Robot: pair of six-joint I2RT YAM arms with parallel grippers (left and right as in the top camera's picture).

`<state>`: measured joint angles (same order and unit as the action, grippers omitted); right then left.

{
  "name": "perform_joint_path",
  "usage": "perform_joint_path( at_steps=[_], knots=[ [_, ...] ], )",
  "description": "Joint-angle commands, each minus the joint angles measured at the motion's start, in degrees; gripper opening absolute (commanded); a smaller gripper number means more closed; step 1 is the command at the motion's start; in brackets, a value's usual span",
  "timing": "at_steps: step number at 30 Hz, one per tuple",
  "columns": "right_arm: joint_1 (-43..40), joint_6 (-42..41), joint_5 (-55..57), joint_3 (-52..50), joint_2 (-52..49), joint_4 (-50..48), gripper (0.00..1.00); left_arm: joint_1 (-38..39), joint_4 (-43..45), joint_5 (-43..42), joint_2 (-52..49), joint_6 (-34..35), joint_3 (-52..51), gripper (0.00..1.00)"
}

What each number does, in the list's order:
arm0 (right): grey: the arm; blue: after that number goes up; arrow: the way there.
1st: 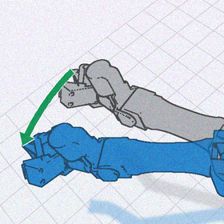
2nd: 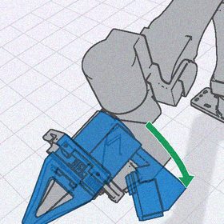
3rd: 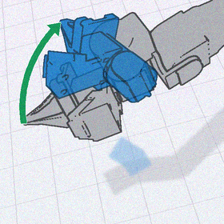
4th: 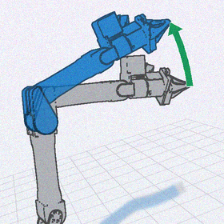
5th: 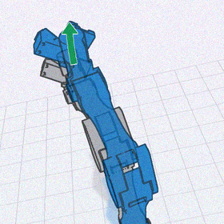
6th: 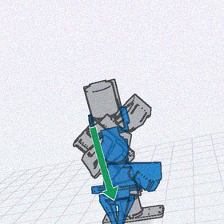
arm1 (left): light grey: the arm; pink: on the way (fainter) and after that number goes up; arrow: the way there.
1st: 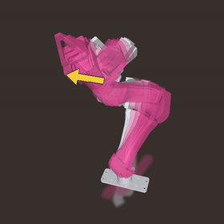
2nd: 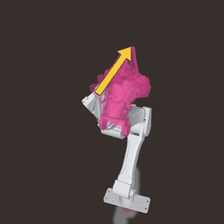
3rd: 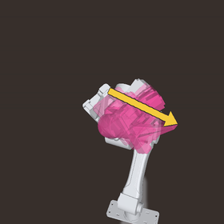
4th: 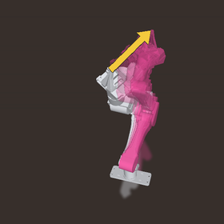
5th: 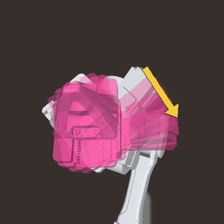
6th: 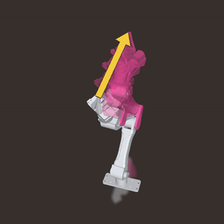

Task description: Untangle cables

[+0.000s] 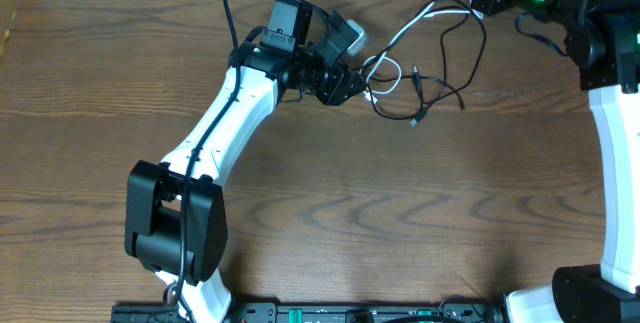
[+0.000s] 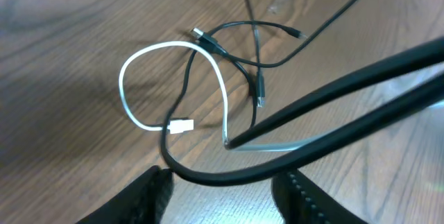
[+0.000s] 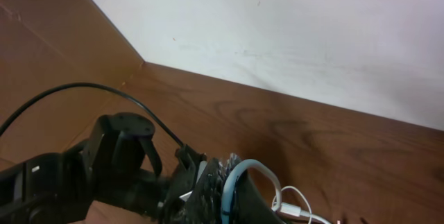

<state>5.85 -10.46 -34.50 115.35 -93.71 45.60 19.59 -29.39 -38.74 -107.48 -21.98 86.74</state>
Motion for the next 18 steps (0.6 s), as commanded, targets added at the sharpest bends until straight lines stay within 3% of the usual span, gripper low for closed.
perform_joint_path(
  at_steps=[1,16,18],
  knots=[
    [-0.3,0.5,-0.3,-0.1,-0.4,0.0,0.01,-0.9,0.4,-2.6,0.4,-2.2,0.3,0.50],
    [-0.3,0.5,-0.4,-0.1,-0.4,0.3,0.01,0.5,3.2,-2.6,0.4,-2.2,0.0,0.50],
    [-0.3,0.5,-0.6,-0.1,-0.4,0.5,0.01,0.9,3.3,-2.6,0.4,-2.7,0.0,0.44]
  ],
)
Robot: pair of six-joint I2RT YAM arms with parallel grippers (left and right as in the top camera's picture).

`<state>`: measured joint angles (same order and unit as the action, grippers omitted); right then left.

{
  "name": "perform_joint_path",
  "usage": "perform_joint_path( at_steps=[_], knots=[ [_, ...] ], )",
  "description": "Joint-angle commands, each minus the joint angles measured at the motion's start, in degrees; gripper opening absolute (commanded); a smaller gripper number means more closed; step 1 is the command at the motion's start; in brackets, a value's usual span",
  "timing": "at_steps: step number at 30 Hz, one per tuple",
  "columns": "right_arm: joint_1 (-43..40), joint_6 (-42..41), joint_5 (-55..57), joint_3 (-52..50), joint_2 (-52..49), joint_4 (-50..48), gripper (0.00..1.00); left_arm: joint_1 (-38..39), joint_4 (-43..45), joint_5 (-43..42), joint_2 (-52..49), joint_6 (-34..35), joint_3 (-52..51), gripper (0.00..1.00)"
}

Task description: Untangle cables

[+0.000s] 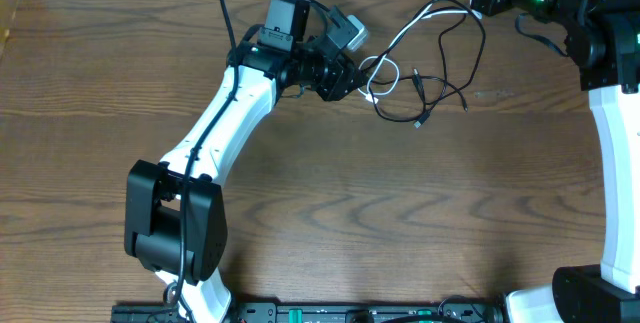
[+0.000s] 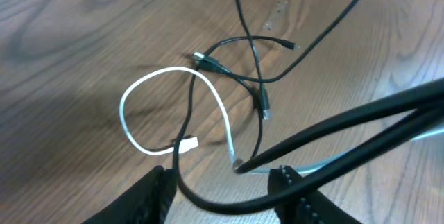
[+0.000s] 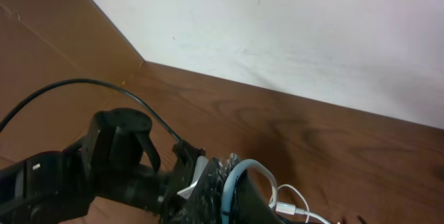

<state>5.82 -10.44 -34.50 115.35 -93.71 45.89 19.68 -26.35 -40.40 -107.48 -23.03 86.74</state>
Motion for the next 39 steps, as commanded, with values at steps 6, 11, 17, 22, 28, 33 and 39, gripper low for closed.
perform_joint_path(
  at_steps=[6,11,17,22,28,33,39],
  knots=[
    [-0.9,0.9,-0.5,-0.1,-0.4,0.9,0.01,0.7,2.4,1.6,0.4,-3.1,0.0,0.08],
    [-4.7,0.8,-0.6,-0.1,0.4,1.5,0.01,-0.6,2.3,20.1,0.4,5.8,0.0,0.07],
    [-10.8,0.8,7.7,-0.1,0.2,6.3,0.01,-3.7,2.3,32.5,3.9,12.2,0.2,0.08],
    [-15.7,0.6,15.6,-0.2,-0.8,10.9,0.01,-5.6,3.0,32.5,11.6,12.2,0.2,0.07],
    [-21.2,0.2,16.0,-0.7,-3.1,13.3,0.01,-7.3,3.7,32.6,20.4,12.2,0.2,0.07],
    [-25.3,0.2,16.0,-0.7,-6.4,14.6,0.01,-10.4,4.4,34.0,24.7,12.2,0.2,0.07],
    [-28.8,0.2,15.9,-0.7,-10.9,15.2,0.01,-15.0,4.6,37.1,25.4,12.3,0.2,0.07]
  ],
)
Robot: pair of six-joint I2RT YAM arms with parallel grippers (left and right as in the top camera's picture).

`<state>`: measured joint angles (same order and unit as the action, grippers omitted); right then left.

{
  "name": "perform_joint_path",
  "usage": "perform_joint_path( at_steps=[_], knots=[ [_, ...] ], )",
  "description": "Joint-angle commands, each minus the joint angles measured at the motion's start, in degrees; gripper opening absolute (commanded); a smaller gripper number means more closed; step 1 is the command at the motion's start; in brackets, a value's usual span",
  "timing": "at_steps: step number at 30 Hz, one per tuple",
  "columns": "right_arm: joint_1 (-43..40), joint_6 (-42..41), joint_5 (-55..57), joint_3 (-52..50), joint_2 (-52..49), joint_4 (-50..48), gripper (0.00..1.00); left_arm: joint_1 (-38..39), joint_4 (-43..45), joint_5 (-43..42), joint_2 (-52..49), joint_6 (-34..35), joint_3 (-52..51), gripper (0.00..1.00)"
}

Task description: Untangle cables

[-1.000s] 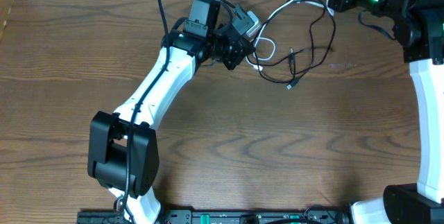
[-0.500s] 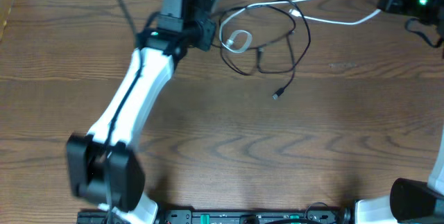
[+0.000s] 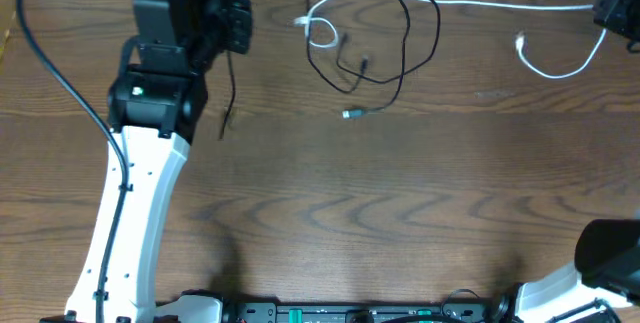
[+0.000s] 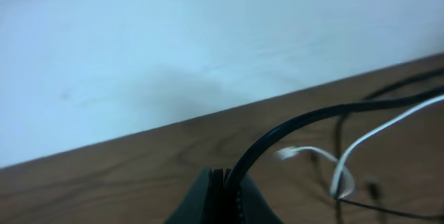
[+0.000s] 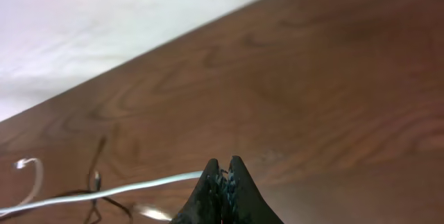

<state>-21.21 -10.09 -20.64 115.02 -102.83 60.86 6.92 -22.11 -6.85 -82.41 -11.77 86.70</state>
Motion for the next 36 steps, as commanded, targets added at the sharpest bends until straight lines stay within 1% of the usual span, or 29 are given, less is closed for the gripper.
perform_joint_path(
  at_steps=[1,10,14,17,18,22,27,28,30,32,33,34,36],
  knots=[
    [-2.3,-0.2,2.1,-0.4,-2.5,0.3,0.01,-3.0,0.4,3.5,0.3,1.0,0.2,0.08],
    [-8.2,-0.2,2.1,-0.4,-8.7,-0.2,0.01,-13.0,0.9,3.5,0.0,3.0,0.2,0.08],
    [-10.5,-0.2,1.9,-0.4,-11.1,0.3,0.01,-17.6,1.4,3.5,0.0,6.3,0.2,0.07],
    [-11.2,-0.1,1.4,-0.4,-12.4,1.0,0.01,-20.1,2.0,3.1,0.0,10.9,0.2,0.08],
    [-11.2,0.2,0.7,-0.4,-12.6,1.4,0.01,-20.4,2.1,1.8,0.0,12.1,0.2,0.07],
    [-9.8,4.7,-4.8,-0.4,-12.9,1.7,0.01,-19.2,2.1,-8.7,0.0,12.1,0.2,0.07],
    [-5.2,16.5,-19.3,-0.4,-12.9,1.8,0.01,-13.5,3.9,-14.1,0.0,12.1,0.2,0.07],
    [-3.9,17.9,-21.4,-0.4,-12.9,2.0,0.04,-11.7,5.4,-15.1,0.0,12.1,0.2,0.07],
    [-0.9,20.6,-25.9,-0.4,-12.9,1.9,0.24,-8.6,9.0,-17.2,0.0,13.5,0.2,0.07],
    [2.1,22.6,-28.5,-0.4,-12.9,1.7,0.47,-5.5,14.2,-19.1,0.0,17.1,0.2,0.07],
    [3.8,23.3,-29.1,-0.4,-12.9,1.6,0.54,-4.2,16.7,-19.8,0.0,19.0,0.2,0.08],
    [5.2,23.5,-29.1,-0.4,-12.9,1.5,0.61,-3.0,19.2,-19.9,0.0,21.7,0.3,0.08],
    [7.9,23.5,-29.1,-0.4,-12.9,1.0,0.64,-1.0,23.9,-19.9,0.0,27.1,0.7,0.07]
  ],
)
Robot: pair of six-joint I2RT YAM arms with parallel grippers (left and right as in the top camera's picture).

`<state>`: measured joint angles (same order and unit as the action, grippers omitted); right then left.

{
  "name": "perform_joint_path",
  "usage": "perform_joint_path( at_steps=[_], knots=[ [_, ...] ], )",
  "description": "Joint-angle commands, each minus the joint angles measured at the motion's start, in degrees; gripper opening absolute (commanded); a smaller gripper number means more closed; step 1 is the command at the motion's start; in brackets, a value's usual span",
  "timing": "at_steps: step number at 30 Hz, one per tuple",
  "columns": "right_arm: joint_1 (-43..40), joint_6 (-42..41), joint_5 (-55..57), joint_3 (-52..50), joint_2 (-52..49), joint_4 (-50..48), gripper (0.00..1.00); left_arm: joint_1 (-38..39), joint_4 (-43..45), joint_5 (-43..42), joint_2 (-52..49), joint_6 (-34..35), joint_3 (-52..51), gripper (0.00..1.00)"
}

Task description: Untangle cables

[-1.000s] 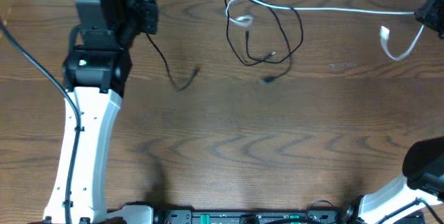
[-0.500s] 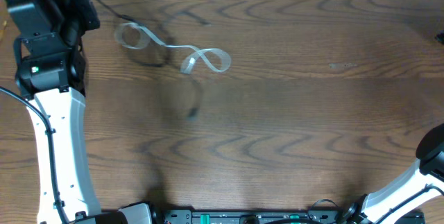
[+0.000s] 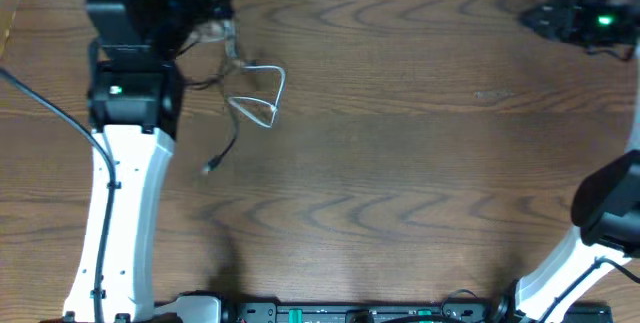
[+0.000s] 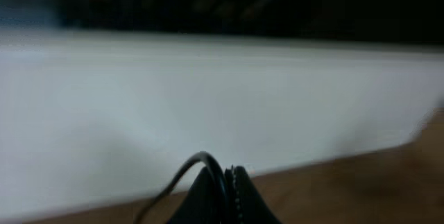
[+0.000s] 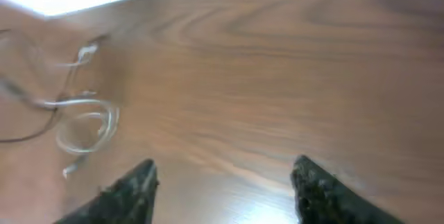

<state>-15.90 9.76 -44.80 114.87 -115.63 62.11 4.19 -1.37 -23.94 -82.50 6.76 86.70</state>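
My left gripper is at the far left corner, shut on the black cable, which arches out of the closed jaws in the left wrist view. In the overhead view the black cable runs down from that gripper to a plug end on the table. The white cable lies in a small loop just right of it, and the two cross near the gripper. At the far right corner my right gripper is open and holds nothing. Its view shows spread fingers and the white cable's loop far off.
The wooden table ends at a white wall along the back edge. My left arm's white links stand along the left side. The right arm's base is at the right edge.
My right gripper was shut on the white cable, stretched along the back edge. Now it is open, and the white cable lies looped by the left gripper, which sits further left with the black cable.
First my left gripper hung open over the tangle at the back middle while the right held cables at the back right. Then the arms were far apart, left shut on black and right on white. Now the right has let go, and both cables lie at the left.
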Motion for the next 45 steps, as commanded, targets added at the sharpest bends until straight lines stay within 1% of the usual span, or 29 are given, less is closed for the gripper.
perform_joint_path(
  at_steps=[1,4,5,9,12,14,16,19,23,25,26,28,31,34,37,40,42,45],
  knots=[
    [4.1,3.6,-4.9,-0.3,-0.1,-0.5,0.65,2.5,6.0,-2.8,0.1,11.8,1.0,0.07],
    [7.6,3.8,-6.1,-0.2,-0.1,-1.7,0.66,3.5,13.3,-2.8,0.3,19.4,1.8,0.08],
    [8.5,4.4,-7.4,-0.2,-0.1,-2.1,0.66,3.6,15.3,-2.8,0.3,21.0,1.8,0.07],
    [11.3,8.1,-14.6,-0.2,-0.1,-4.0,0.70,3.6,23.7,-2.8,0.5,29.7,1.8,0.08],
    [13.0,7.4,-17.9,-0.2,-0.1,-6.6,0.70,3.6,28.2,-2.8,0.5,35.6,1.8,0.07],
    [14.3,5.8,-19.1,-0.2,-0.1,-8.5,0.70,3.6,30.1,-2.9,0.5,38.5,1.8,0.07],
    [15.4,3.4,-19.9,-0.2,-0.1,-10.9,0.69,3.6,30.7,-2.9,0.5,40.0,1.8,0.08],
    [16.5,0.6,-22.6,-0.2,-0.1,-14.7,0.68,3.6,30.3,-4.9,0.5,40.3,1.8,0.07],
    [17.9,-11.8,-22.9,-0.2,-0.1,-21.2,0.67,3.6,28.5,-8.5,0.5,40.5,1.8,0.07],
    [19.1,-12.9,-23.1,-0.2,-0.1,-22.8,0.66,3.6,27.5,-9.1,0.5,40.5,1.8,0.07],
    [19.7,-12.5,-23.1,-0.2,-0.1,-23.3,0.67,3.6,27.1,-9.4,0.5,40.5,1.8,0.07],
    [20.9,-9.1,-23.1,-0.2,-0.1,-23.5,0.67,3.6,27.1,-10.2,0.5,40.6,1.8,0.07],
    [22.8,1.9,-22.8,-0.2,-0.1,-21.5,0.72,3.6,27.2,-11.0,0.5,41.4,1.8,0.07],
    [24.7,9.5,-20.7,-0.2,-0.1,-19.0,0.74,3.6,27.2,-12.1,0.5,42.1,1.8,0.07],
    [27.0,13.4,-15.5,-0.2,-0.1,-16.6,0.74,3.6,27.2,-13.0,0.5,43.2,1.8,0.07],
    [29.2,18.4,-15.3,-0.2,-0.1,-14.8,0.72,3.6,27.2,-13.0,0.5,43.6,1.8,0.08],
    [30.3,20.1,-14.6,-0.2,-0.1,-14.6,0.71,3.6,27.2,-13.2,0.5,43.6,1.8,0.07],
    [31.9,21.1,-10.7,-0.2,-0.1,-15.1,0.66,3.6,27.2,-13.9,0.5,44.9,1.8,0.07]
  ],
)
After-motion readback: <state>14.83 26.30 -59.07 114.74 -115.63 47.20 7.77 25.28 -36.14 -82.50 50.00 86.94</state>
